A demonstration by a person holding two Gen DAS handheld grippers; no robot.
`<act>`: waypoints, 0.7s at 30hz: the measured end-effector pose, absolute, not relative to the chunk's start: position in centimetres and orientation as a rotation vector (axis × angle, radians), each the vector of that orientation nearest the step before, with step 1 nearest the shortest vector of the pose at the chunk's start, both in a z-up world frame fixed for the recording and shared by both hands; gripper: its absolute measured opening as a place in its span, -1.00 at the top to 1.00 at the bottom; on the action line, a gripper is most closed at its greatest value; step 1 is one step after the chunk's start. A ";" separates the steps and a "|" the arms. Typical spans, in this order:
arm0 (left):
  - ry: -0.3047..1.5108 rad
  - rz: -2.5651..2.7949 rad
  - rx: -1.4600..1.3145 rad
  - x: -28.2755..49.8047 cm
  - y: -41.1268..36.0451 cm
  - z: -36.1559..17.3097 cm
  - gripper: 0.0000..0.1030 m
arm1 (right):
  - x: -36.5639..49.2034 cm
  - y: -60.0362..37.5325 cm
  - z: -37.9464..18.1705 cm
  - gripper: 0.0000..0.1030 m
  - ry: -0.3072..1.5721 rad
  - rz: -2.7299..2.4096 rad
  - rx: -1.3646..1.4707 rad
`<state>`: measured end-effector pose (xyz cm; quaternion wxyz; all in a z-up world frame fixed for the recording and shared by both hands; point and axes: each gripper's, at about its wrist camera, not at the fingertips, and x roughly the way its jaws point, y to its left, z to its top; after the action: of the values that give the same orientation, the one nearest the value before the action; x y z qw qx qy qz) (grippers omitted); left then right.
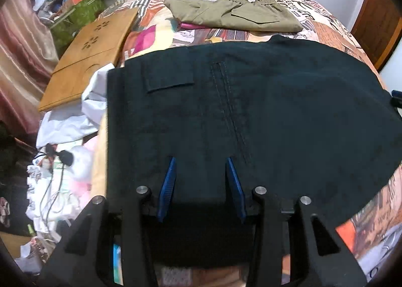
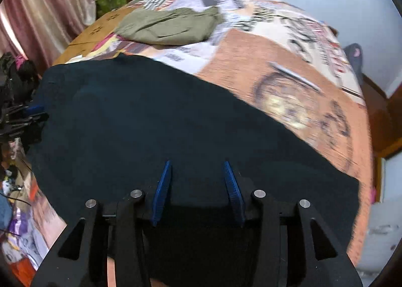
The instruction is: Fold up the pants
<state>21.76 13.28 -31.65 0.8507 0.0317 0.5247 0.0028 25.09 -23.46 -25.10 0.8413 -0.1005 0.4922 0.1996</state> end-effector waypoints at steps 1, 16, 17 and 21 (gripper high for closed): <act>1.101 0.017 0.073 21.5 13.2 -31.1 0.18 | 24.7 -24.6 -24.6 0.21 1.027 0.395 -0.213; 0.941 -0.178 0.004 24.3 1.2 -23.1 -0.20 | 17.8 -38.7 -21.4 0.14 0.912 0.143 -0.046; 0.947 -0.199 0.005 24.5 -0.1 -23.4 -0.20 | 17.6 -39.1 -21.8 0.14 0.920 0.140 -0.030; 1.008 -0.291 0.032 24.9 -5.9 -26.1 -0.21 | 16.6 -40.1 -23.7 0.14 0.949 0.125 0.036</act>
<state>24.86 -5.94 -26.09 0.8655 0.0152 0.4811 -0.1389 16.58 -40.07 -23.75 0.8875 0.0175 0.4565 0.0604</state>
